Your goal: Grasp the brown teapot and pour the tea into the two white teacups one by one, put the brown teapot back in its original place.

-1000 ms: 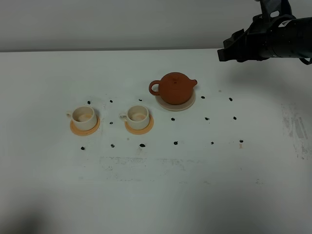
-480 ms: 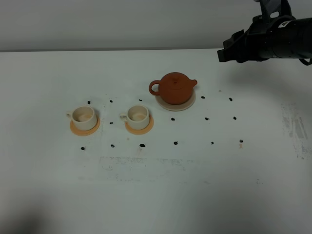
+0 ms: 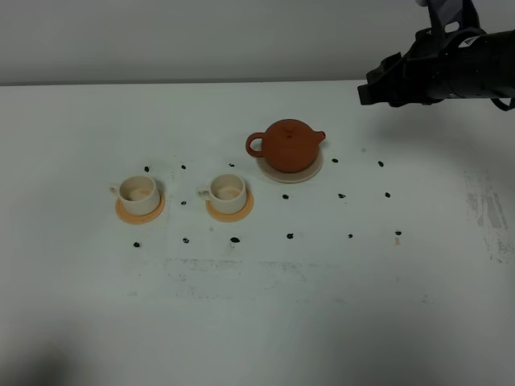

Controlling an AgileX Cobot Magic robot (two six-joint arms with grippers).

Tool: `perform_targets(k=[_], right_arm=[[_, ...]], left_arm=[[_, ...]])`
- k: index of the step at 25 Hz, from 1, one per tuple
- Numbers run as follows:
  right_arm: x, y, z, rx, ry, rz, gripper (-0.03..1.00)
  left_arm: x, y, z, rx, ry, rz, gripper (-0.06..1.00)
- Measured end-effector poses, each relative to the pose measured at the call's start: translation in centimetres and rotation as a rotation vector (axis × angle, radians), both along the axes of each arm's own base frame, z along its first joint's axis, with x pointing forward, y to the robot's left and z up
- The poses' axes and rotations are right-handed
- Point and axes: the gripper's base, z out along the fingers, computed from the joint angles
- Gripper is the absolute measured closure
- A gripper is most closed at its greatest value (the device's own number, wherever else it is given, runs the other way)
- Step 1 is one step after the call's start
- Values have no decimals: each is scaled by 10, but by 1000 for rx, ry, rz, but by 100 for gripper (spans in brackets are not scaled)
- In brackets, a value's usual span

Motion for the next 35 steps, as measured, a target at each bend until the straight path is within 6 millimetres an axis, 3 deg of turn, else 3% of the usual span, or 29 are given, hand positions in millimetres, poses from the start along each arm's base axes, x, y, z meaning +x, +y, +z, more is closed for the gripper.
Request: perform_targets(k=[4, 7, 14, 19, 22, 27, 35], right_arm=[[0, 3, -1, 8, 6, 3, 60], [9, 17, 1, -2, 26, 22, 60], [43, 80, -3, -53, 96, 119, 60], [55, 134, -1, -70, 71, 226, 60], [65, 156, 0, -62, 51, 256, 60], [86, 168, -7, -49, 14, 252, 60], [100, 175, -50, -81, 56, 249, 60]], left_arm=[[0, 0, 0, 0, 0, 0, 78], [0, 0, 0, 0, 0, 0, 78], [0, 0, 0, 0, 0, 0, 78], [0, 0, 0, 0, 0, 0, 78], [0, 0, 0, 0, 0, 0, 78], [0, 0, 0, 0, 0, 0, 78], [0, 0, 0, 0, 0, 0, 78]])
